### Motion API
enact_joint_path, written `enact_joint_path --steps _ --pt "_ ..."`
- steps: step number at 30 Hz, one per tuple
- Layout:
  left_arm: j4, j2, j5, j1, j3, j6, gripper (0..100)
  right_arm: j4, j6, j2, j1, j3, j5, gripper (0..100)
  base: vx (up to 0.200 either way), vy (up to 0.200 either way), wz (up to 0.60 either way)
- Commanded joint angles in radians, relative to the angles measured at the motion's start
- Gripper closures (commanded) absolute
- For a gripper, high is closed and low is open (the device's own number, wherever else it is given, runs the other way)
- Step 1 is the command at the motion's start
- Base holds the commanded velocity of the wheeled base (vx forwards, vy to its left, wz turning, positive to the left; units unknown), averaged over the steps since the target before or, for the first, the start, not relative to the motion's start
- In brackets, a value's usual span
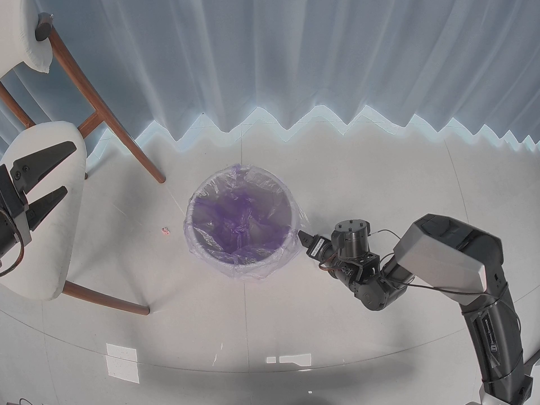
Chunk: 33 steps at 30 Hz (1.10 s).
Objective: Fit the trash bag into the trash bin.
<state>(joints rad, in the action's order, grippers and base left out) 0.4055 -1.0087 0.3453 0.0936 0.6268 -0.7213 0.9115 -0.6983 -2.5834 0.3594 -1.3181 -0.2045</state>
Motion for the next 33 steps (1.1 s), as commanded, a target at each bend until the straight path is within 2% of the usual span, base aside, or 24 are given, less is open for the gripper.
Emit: enact_joint_path --steps 1,8,11,15,21,28,33 --pt "-0.010 -0.008 0.014 0.001 0.001 0.000 0 0.000 0.014 0.126 -0.040 0.082 -0.003 0 0.000 0.000 0.00" --pt "-0.011 -0.016 0.035 0.006 -0.016 0.040 0 0.009 0.118 0.224 -0.108 0.254 0.025 0 0.000 0.000 0.00" --pt "-0.011 -0.013 0.070 -0.005 -0.024 0.066 0 0.027 0.207 0.256 -0.111 0.375 0.085 0 0.000 0.000 0.00" --pt "-0.011 -0.014 0.077 -0.035 -0.038 0.068 0 0.099 0.347 0.233 -0.108 0.428 0.135 0 0.000 0.000 0.00" --pt "-0.007 -0.018 0.089 -0.095 -0.021 0.068 0 0.107 0.514 0.151 -0.106 0.402 0.178 0 0.000 0.000 0.00" --pt "-0.011 -0.021 0.092 -0.110 -0.016 0.077 0 0.063 0.573 0.022 -0.102 0.272 0.175 0 0.000 0.000 0.00" --pt "-0.013 -0.022 0.092 -0.138 -0.021 0.160 0 -0.005 0.591 -0.049 -0.085 0.126 0.163 0 0.000 0.000 0.00"
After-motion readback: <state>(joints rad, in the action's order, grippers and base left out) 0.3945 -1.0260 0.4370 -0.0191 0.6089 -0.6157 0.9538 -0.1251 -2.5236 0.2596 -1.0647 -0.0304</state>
